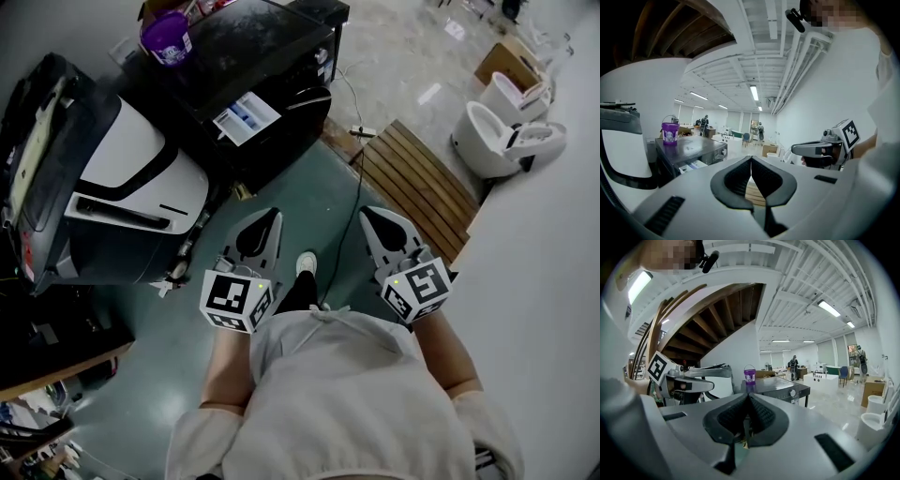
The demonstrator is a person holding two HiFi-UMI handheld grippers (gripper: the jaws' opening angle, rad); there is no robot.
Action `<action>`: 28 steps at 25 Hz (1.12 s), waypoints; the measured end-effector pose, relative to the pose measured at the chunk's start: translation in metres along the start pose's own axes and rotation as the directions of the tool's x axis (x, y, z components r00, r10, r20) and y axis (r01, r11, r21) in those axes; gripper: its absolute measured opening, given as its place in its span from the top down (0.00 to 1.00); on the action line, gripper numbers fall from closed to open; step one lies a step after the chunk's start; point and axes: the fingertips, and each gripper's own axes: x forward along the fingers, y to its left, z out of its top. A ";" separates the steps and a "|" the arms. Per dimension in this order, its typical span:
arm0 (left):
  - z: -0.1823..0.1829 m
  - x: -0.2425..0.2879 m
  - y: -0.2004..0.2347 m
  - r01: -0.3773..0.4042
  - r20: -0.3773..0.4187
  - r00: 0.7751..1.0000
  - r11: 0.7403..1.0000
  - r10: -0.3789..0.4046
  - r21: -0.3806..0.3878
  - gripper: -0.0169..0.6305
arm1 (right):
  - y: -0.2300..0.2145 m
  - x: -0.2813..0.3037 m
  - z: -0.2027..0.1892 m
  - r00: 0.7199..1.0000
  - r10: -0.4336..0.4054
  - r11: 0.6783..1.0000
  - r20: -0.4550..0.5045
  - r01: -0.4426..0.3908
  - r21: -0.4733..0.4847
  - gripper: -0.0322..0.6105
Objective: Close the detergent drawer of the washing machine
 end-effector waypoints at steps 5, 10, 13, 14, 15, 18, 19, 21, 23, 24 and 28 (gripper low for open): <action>0.025 0.050 0.070 -0.014 0.017 1.000 1.000 0.014 0.022 0.95 | -0.027 0.086 0.022 1.000 0.019 0.999 -0.003 -0.020 -0.037 0.94; 0.033 0.083 0.114 -0.027 0.008 1.000 1.000 0.027 0.010 0.95 | -0.047 0.147 0.032 0.999 0.035 0.999 -0.021 -0.036 -0.036 0.94; 0.027 0.097 0.133 -0.058 -0.016 0.998 0.998 0.058 -0.009 0.94 | -0.056 0.175 0.026 0.996 0.071 0.996 -0.054 -0.073 -0.041 0.94; 0.024 0.101 0.140 -0.075 -0.023 0.997 0.997 0.075 -0.018 0.94 | -0.059 0.184 0.024 0.994 0.085 0.995 -0.065 -0.088 -0.041 0.94; 0.020 0.104 0.147 -0.094 -0.028 0.995 0.995 0.094 -0.028 0.94 | -0.062 0.194 0.021 0.992 0.101 0.994 -0.074 -0.104 -0.040 0.94; 0.012 0.114 0.169 -0.160 -0.032 0.987 0.985 0.159 -0.062 0.94 | -0.070 0.224 0.015 0.982 0.165 0.985 -0.096 -0.169 -0.040 0.94; 0.011 0.117 0.175 -0.185 -0.032 0.983 0.980 0.183 -0.071 0.95 | -0.073 0.235 0.015 0.976 0.190 0.980 -0.103 -0.196 -0.042 0.94; 0.011 0.124 0.185 -0.239 -0.034 0.971 0.967 0.237 -0.084 0.94 | -0.080 0.256 0.016 0.963 0.244 0.966 -0.116 -0.252 -0.053 0.94; 0.011 0.132 0.194 -0.297 -0.039 0.955 0.950 0.295 -0.098 0.95 | -0.087 0.276 0.018 0.945 0.299 0.948 -0.132 -0.309 -0.069 0.94; 0.010 0.136 0.198 -0.324 -0.042 0.946 0.940 0.321 -0.105 0.95 | -0.091 0.286 0.018 0.934 0.326 0.938 -0.143 -0.339 -0.077 0.94; 0.001 0.150 0.212 -0.421 -0.055 0.907 0.898 0.417 -0.129 0.94 | -0.103 0.321 0.013 0.880 0.436 0.884 -0.189 -0.458 -0.090 0.94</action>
